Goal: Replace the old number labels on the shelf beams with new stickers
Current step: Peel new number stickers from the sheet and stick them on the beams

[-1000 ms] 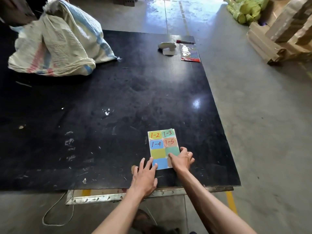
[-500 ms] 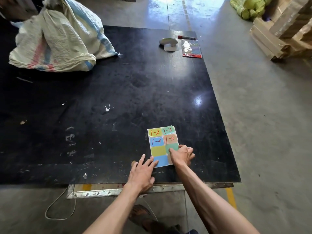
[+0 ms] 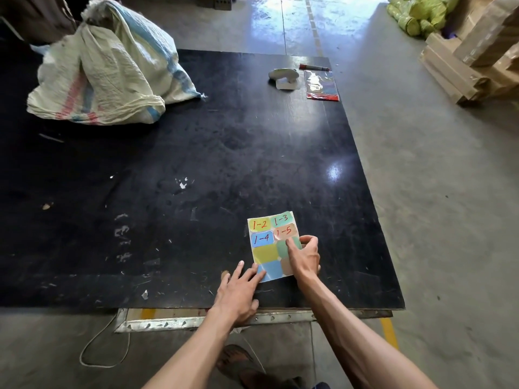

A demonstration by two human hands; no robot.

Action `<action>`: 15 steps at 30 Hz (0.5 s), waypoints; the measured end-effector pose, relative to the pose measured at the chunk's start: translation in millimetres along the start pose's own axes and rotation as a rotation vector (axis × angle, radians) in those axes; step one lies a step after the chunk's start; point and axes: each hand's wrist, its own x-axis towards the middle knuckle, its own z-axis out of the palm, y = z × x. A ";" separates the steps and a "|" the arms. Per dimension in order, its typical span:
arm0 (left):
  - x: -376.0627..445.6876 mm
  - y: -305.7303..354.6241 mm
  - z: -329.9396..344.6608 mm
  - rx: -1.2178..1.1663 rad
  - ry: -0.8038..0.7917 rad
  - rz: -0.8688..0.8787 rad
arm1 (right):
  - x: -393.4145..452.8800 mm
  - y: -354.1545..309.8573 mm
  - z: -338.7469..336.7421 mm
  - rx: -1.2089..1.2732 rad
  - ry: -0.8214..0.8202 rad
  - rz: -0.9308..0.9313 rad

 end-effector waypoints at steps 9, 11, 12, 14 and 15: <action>-7.0 -0.6 -7.4 -0.069 -0.022 -0.011 | 13.7 -22.1 -1.0 0.088 -0.117 -0.111; -11.5 -3.7 -11.0 -0.204 0.025 -0.013 | 13.8 -26.7 1.0 0.106 -0.151 -0.143; -13.9 -5.6 -14.1 -0.337 0.073 -0.025 | 12.9 -30.1 2.1 0.120 -0.177 -0.157; -20.8 -11.9 -24.1 -0.663 0.221 -0.101 | 7.4 -40.3 5.6 0.163 -0.279 -0.194; -24.5 -16.6 -31.2 -0.808 0.304 -0.170 | 2.8 -46.3 8.5 0.189 -0.352 -0.216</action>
